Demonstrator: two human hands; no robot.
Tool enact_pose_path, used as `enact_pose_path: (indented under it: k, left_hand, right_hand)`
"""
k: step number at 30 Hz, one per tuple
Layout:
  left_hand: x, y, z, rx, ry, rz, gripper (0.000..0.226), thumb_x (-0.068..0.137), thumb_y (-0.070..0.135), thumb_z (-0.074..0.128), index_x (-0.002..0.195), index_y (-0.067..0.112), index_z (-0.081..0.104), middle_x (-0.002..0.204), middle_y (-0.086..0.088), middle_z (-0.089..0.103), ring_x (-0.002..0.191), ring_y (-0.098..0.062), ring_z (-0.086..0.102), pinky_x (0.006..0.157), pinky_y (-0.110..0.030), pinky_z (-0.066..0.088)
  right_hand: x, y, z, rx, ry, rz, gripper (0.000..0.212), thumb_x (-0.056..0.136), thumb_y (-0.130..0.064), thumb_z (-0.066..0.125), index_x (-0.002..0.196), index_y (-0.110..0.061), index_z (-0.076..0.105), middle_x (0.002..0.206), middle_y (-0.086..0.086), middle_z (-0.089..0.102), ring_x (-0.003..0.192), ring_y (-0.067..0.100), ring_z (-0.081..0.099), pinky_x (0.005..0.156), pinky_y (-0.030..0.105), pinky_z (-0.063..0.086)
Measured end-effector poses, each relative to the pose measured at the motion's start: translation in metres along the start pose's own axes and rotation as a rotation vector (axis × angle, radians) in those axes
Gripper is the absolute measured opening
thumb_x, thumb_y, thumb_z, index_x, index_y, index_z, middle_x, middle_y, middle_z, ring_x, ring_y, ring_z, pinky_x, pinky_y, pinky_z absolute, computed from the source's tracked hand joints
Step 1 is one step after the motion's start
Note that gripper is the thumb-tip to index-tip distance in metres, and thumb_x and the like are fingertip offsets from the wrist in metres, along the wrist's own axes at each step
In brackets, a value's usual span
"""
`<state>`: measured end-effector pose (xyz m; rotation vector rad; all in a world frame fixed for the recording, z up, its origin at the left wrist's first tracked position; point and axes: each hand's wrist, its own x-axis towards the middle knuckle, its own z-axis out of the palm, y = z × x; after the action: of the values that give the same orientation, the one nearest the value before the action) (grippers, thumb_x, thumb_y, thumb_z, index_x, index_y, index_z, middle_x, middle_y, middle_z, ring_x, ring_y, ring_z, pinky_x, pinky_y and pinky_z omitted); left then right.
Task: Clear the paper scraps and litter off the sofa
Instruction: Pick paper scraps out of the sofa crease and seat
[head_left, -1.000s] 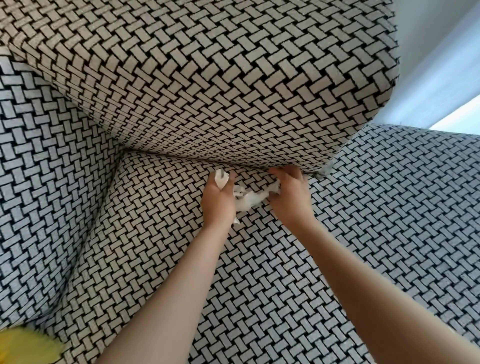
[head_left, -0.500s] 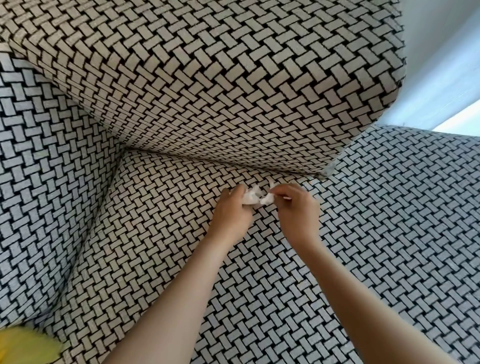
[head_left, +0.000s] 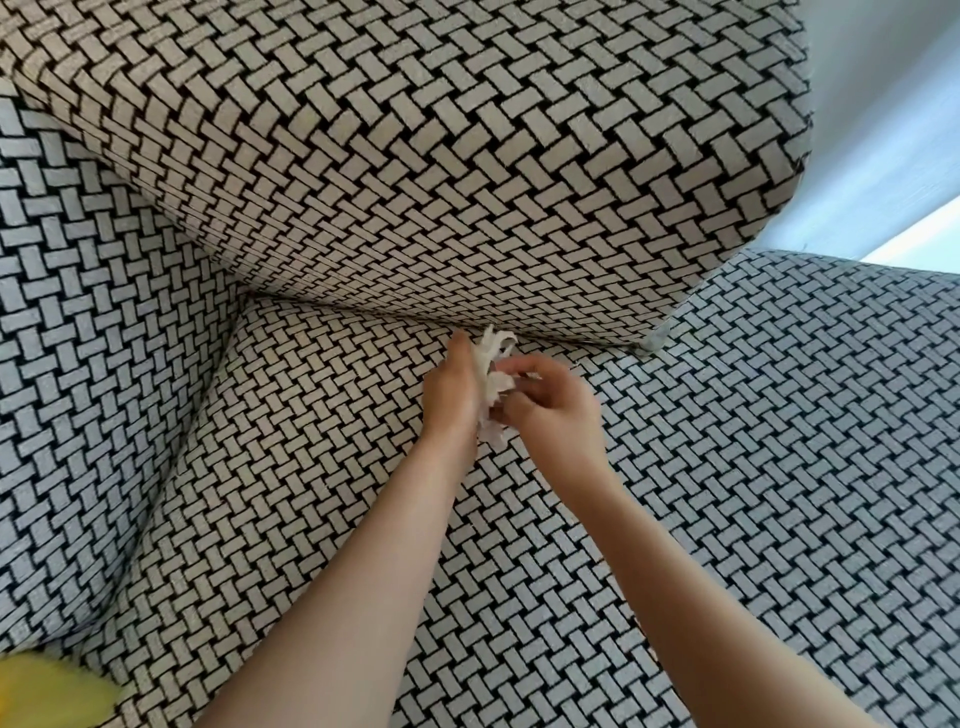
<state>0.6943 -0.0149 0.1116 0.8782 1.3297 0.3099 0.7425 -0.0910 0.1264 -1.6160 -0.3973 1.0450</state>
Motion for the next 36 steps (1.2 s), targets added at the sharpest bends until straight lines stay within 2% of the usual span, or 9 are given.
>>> enact_pose_path:
  k: [3, 6, 11, 14, 19, 25, 27, 30, 36]
  left_hand:
    - [0.001, -0.002, -0.002, -0.156, 0.000, -0.071, 0.032, 0.097, 0.029, 0.041, 0.076, 0.014, 0.060, 0.068, -0.001, 0.056, 0.053, -0.013, 0.049, 0.044, -0.019, 0.036]
    - [-0.001, 0.000, 0.000, -0.260, -0.029, -0.120, 0.032, 0.096, 0.021, 0.042, 0.069, 0.013, 0.057, 0.061, -0.002, 0.058, 0.051, -0.014, 0.054, 0.051, -0.022, 0.042]
    - [-0.004, 0.004, 0.006, -0.391, -0.019, -0.207, 0.035, 0.095, 0.026, 0.046, 0.061, 0.017, 0.044, 0.046, 0.004, 0.040, 0.041, -0.008, 0.040, 0.040, -0.016, 0.035]
    - [-0.005, 0.008, 0.005, -0.331, -0.040, -0.151, 0.029, 0.095, 0.027, 0.044, 0.070, 0.016, 0.056, 0.063, 0.002, 0.053, 0.057, -0.010, 0.047, 0.053, -0.020, 0.042]
    - [-0.010, 0.004, 0.000, -0.214, -0.183, -0.086, 0.031, 0.083, 0.044, 0.060, 0.078, 0.015, 0.069, 0.083, -0.003, 0.064, 0.080, -0.017, 0.061, 0.079, -0.031, 0.048]
    - [-0.004, -0.015, -0.004, -0.241, 0.018, -0.097, 0.023, 0.086, 0.028, 0.064, 0.091, 0.006, 0.065, 0.084, -0.025, 0.069, 0.068, -0.031, 0.065, 0.050, -0.017, 0.046]
    - [-0.002, -0.018, -0.009, -0.217, 0.039, -0.114, 0.029, 0.089, 0.031, 0.060, 0.097, 0.003, 0.063, 0.074, -0.027, 0.067, 0.043, -0.027, 0.057, 0.038, -0.014, 0.036]
    - [-0.002, -0.016, -0.010, -0.184, 0.018, -0.117, 0.030, 0.090, 0.032, 0.057, 0.069, 0.011, 0.057, 0.034, 0.004, 0.047, 0.024, -0.004, 0.033, 0.031, -0.012, 0.023]
    - [0.004, -0.016, -0.019, -0.119, 0.001, -0.129, 0.027, 0.086, 0.035, 0.062, 0.086, 0.008, 0.063, 0.057, 0.002, 0.044, 0.028, -0.003, 0.036, 0.030, -0.009, 0.027]
  right_hand:
    - [0.005, -0.001, 0.000, 0.078, 0.190, 0.024, 0.023, 0.082, 0.003, 0.052, 0.083, -0.016, 0.065, 0.086, 0.003, 0.067, 0.078, 0.013, 0.063, 0.079, 0.034, 0.054]
    - [0.003, 0.001, 0.002, 0.111, 0.108, 0.158, 0.026, 0.087, -0.011, 0.056, 0.109, -0.022, 0.065, 0.111, 0.001, 0.067, 0.103, 0.018, 0.062, 0.097, 0.037, 0.048]
    - [-0.013, 0.011, 0.025, 0.087, 0.153, 0.078, 0.026, 0.089, -0.010, 0.057, 0.111, -0.017, 0.069, 0.090, -0.008, 0.072, 0.080, 0.002, 0.064, 0.073, 0.015, 0.050]
    - [-0.012, 0.015, 0.029, -0.022, 0.251, -0.004, 0.021, 0.088, -0.009, 0.057, 0.102, -0.012, 0.072, 0.064, -0.013, 0.060, 0.049, -0.003, 0.047, 0.048, 0.006, 0.035]
    - [-0.004, 0.009, 0.030, -0.323, 0.316, -0.152, 0.024, 0.085, 0.006, 0.053, 0.095, -0.003, 0.072, 0.095, -0.004, 0.053, 0.075, -0.002, 0.051, 0.065, 0.004, 0.043]
    - [0.001, -0.001, 0.015, -0.405, 0.113, -0.018, 0.021, 0.076, 0.006, 0.053, 0.081, -0.001, 0.072, 0.074, 0.006, 0.068, 0.065, 0.023, 0.059, 0.059, 0.030, 0.051]
    - [0.001, -0.010, 0.013, -0.338, 0.126, -0.022, 0.024, 0.080, 0.001, 0.051, 0.087, -0.010, 0.072, 0.081, 0.005, 0.070, 0.062, 0.024, 0.059, 0.057, 0.028, 0.051]
    - [0.017, -0.012, 0.008, -0.693, 0.191, -0.199, 0.044, 0.083, 0.000, 0.047, 0.124, -0.012, 0.056, 0.127, 0.004, 0.056, 0.114, 0.015, 0.053, 0.089, 0.021, 0.041]
    - [0.054, 0.017, 0.010, -1.257, -0.122, -0.067, 0.073, 0.093, -0.012, 0.043, 0.148, -0.006, -0.004, 0.156, 0.010, 0.000, 0.143, 0.027, 0.011, 0.117, 0.037, 0.016]
